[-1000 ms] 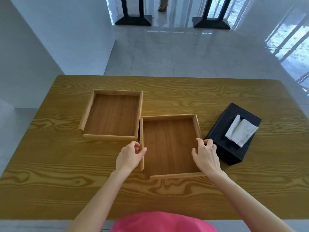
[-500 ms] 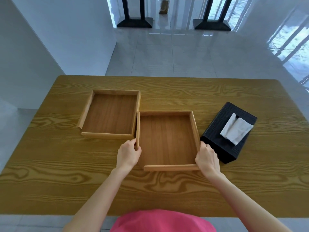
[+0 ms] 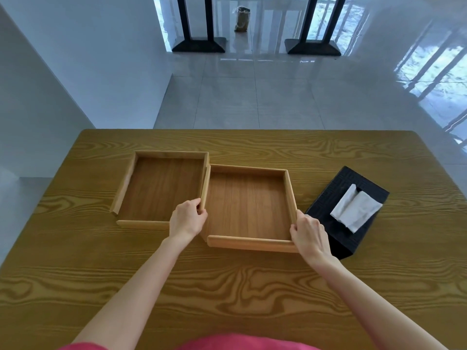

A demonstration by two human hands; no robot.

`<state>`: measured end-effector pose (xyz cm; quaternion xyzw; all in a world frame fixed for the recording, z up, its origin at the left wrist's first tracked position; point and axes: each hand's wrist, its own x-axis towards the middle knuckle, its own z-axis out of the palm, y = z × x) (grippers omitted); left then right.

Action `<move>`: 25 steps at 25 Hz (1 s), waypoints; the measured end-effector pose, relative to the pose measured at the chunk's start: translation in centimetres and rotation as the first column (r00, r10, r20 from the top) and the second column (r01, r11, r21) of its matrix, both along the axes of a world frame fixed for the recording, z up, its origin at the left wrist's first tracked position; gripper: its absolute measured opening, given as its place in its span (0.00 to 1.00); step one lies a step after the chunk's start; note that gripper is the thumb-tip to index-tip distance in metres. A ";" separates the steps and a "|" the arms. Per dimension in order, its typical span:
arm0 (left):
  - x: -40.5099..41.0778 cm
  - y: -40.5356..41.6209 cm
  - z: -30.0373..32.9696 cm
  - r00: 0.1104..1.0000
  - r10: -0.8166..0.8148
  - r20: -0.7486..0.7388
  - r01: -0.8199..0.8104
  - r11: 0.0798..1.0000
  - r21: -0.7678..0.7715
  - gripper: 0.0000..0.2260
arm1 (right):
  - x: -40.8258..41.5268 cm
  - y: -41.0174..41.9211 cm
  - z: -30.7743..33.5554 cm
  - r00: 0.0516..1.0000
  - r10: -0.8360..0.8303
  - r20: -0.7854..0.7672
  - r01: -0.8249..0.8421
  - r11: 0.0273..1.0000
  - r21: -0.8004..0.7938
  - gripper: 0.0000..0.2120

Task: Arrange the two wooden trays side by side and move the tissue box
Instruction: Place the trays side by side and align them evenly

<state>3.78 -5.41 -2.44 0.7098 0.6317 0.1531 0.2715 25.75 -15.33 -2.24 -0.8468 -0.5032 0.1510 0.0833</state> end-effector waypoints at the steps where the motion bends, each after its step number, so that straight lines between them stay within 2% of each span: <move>1: 0.1 0.6 -0.1 1.000 0.003 -0.004 -0.003 1.000 0.001 0.13 | 0.0 0.4 0.1 1.000 0.001 -0.005 -0.001 1.000 -0.002 0.10; 6: 0.8 2.5 -1.6 0.999 0.036 -0.039 -0.037 0.999 -0.015 0.16 | 0.7 2.8 -0.1 0.997 -0.035 -0.070 0.038 0.998 0.040 0.12; 10: 0.9 3.7 -2.9 0.996 0.049 -0.078 -0.050 0.999 -0.002 0.17 | 0.3 4.0 -1.0 0.988 -0.062 -0.142 0.064 0.998 0.012 0.16; 15: 1.2 4.5 -3.6 0.997 0.056 -0.052 -0.056 0.998 -0.006 0.19 | 0.0 5.1 -2.1 0.977 -0.097 -0.192 0.095 0.995 -0.018 0.24; 20: 1.3 4.6 -3.9 0.998 0.047 -0.047 -0.047 0.999 -0.006 0.20 | 0.1 5.1 -3.0 0.973 -0.090 -0.211 0.082 0.996 -0.047 0.25; 23: 0.9 4.7 -3.8 1.000 0.007 -0.017 -0.008 0.999 -0.040 0.21 | -0.3 4.8 -3.1 0.988 -0.011 -0.154 0.003 0.999 -0.048 0.27; 25: -0.1 4.5 -3.7 0.997 -0.070 0.020 0.072 0.994 -0.086 0.22 | -1.0 4.7 -3.1 0.987 0.151 -0.058 -0.150 0.988 0.026 0.28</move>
